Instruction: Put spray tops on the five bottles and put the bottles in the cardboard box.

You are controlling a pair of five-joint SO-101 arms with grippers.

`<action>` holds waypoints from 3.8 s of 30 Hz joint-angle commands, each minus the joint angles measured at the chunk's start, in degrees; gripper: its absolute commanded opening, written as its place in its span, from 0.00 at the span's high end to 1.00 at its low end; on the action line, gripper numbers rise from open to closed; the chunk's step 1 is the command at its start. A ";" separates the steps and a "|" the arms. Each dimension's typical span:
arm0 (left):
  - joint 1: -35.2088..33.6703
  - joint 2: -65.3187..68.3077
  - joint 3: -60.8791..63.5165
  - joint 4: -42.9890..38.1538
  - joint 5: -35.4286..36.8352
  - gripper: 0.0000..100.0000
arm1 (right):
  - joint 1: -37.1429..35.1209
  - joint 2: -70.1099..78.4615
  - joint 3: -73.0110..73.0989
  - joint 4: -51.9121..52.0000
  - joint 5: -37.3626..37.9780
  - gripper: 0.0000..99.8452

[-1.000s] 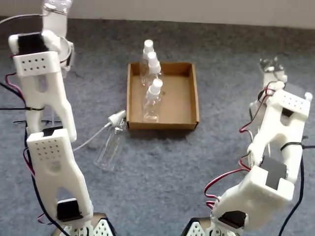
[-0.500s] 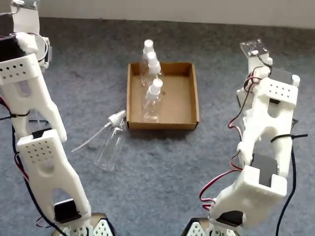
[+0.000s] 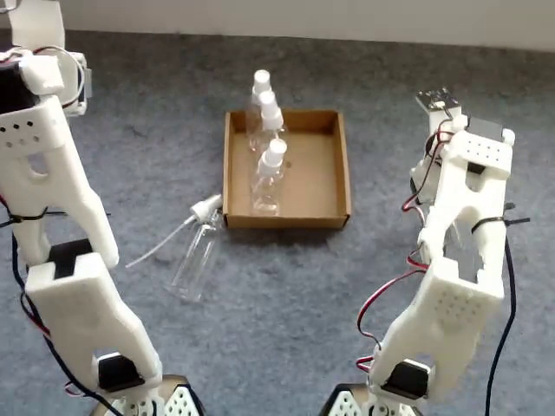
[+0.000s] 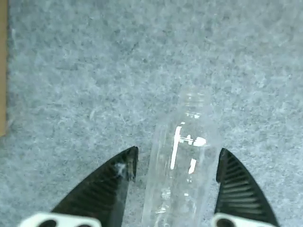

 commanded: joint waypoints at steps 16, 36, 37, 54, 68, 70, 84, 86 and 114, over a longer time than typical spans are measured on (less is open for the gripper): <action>6.29 -20.18 15.43 -0.09 0.62 0.90 | -0.40 14.99 -18.59 3.56 -0.26 0.85; 14.20 -43.56 35.91 0.09 3.34 0.90 | -1.10 -3.38 -46.37 21.32 -18.99 1.00; 15.96 -46.02 38.29 0.09 3.43 0.90 | -1.89 -6.11 -46.37 21.32 -20.04 1.00; 35.21 -63.52 53.05 -11.25 14.15 0.90 | -33.19 -76.53 40.13 -11.21 -24.26 1.00; 37.58 -58.95 53.32 -32.88 14.24 0.90 | -29.14 -108.62 83.56 -33.63 -21.45 1.00; 36.00 -59.03 53.76 -31.47 14.15 0.90 | -27.30 -107.65 81.63 -29.49 -16.97 1.00; 10.59 -58.95 71.87 -24.62 5.80 0.90 | -13.05 -82.95 63.87 -13.32 -10.55 0.99; 9.19 -58.77 76.88 -26.90 4.13 0.90 | -11.21 -83.47 69.05 -18.42 -10.55 0.99; 5.23 -58.95 109.14 -56.09 5.71 0.90 | -8.22 -119.08 127.87 -40.48 -10.55 0.99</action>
